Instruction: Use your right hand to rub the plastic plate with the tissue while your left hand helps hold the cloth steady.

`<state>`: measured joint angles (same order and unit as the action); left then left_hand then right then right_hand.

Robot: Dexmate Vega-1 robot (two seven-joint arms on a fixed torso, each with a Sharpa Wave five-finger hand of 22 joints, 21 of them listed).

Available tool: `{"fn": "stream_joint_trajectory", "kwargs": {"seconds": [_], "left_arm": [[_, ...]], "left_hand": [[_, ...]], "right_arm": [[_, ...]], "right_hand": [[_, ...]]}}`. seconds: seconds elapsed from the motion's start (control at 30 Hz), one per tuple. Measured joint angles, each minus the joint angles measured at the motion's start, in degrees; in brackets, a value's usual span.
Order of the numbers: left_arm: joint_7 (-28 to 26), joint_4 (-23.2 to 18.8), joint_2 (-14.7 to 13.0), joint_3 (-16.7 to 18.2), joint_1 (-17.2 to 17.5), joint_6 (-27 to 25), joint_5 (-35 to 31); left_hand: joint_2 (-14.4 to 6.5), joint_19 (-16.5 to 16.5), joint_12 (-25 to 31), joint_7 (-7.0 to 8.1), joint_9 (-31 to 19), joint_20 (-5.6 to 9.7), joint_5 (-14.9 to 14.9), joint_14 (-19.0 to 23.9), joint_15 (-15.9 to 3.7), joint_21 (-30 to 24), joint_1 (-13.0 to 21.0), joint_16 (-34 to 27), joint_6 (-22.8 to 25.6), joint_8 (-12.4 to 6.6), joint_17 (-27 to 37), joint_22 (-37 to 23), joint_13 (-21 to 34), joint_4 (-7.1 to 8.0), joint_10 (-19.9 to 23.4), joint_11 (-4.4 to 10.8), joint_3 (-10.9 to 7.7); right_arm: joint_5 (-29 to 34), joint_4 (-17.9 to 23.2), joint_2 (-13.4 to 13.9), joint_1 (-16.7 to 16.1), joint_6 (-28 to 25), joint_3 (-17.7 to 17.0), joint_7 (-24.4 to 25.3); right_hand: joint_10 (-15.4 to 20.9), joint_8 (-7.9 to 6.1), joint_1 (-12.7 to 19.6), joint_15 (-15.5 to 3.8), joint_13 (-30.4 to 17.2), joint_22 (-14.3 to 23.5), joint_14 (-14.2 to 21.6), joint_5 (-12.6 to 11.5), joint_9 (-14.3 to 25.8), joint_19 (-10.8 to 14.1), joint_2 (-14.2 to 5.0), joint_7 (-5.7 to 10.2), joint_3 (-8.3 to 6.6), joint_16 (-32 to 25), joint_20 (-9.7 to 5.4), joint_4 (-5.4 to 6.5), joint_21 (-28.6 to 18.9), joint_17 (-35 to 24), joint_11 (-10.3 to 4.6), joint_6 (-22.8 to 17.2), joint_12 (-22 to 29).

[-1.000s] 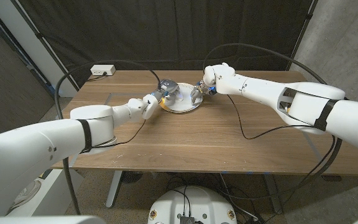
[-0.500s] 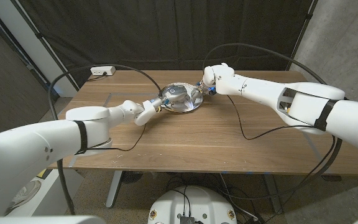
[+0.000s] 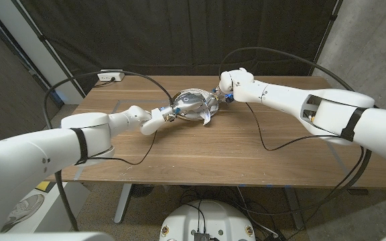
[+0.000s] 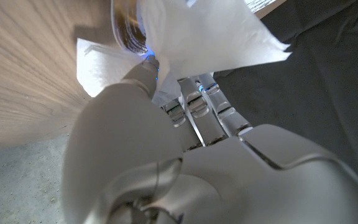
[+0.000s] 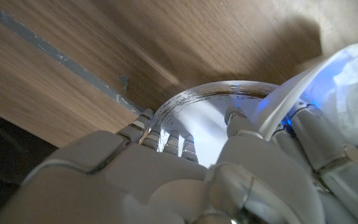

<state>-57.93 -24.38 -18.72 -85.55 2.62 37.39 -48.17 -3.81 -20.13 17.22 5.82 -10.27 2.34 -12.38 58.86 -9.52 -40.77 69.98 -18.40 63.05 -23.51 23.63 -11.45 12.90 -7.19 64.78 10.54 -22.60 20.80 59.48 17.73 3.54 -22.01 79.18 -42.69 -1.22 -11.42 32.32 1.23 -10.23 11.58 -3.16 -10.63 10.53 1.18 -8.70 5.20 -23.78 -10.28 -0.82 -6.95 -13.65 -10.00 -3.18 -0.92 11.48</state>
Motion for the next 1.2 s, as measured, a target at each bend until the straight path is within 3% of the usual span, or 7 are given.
{"fn": "stream_joint_trajectory", "kwargs": {"seconds": [0.43,0.77,1.2], "left_arm": [[7.38,2.82,1.54,1.65,0.6,-6.47,2.48],[17.46,3.5,2.89,1.49,0.21,-16.73,8.78],[31.01,0.75,2.51,-0.91,-1.82,-30.5,14.89]], "left_hand": [[-0.14,0.0,-0.22,-0.73,0.04,0.0,0.0,0.9,-0.33,-0.64,0.14,0.44,0.09,0.67,-0.27,0.0,0.33,0.08,0.0,0.0,0.55],[-0.14,0.0,-0.44,-0.5,0.03,0.0,0.0,1.22,-0.61,-0.65,0.14,0.88,0.31,1.14,-0.3,-0.01,0.33,0.08,0.02,-0.02,0.55],[-0.14,0.0,-0.88,-0.05,-0.4,0.0,0.02,1.22,-0.61,-1.19,0.14,1.31,0.52,1.56,-0.57,-0.02,0.57,0.08,0.66,0.26,1.02]], "right_arm": [[-0.52,-1.16,-0.06,0.15,1.37,-0.47,0.06],[-0.75,-3.6,-1.08,0.53,2.64,-0.65,-0.13],[-1.07,-5.19,-1.49,0.62,3.75,-1.12,-0.37]], "right_hand": [[0.01,0.03,0.0,0.23,-0.07,0.0,0.23,0.25,0.1,0.0,0.0,-0.01,0.0,0.0,0.0,0.0,0.0,0.02,0.01,-0.01,0.03],[0.56,0.11,0.0,0.31,-0.07,0.01,0.32,0.25,0.14,0.0,0.0,-0.51,0.15,0.0,0.0,-0.16,0.0,-0.04,0.56,-0.53,0.02],[0.55,0.31,0.0,0.61,0.0,0.02,-0.01,0.22,0.03,-0.06,0.0,-0.52,0.15,0.0,0.05,-0.16,0.0,0.0,0.57,-0.53,-0.27]]}}
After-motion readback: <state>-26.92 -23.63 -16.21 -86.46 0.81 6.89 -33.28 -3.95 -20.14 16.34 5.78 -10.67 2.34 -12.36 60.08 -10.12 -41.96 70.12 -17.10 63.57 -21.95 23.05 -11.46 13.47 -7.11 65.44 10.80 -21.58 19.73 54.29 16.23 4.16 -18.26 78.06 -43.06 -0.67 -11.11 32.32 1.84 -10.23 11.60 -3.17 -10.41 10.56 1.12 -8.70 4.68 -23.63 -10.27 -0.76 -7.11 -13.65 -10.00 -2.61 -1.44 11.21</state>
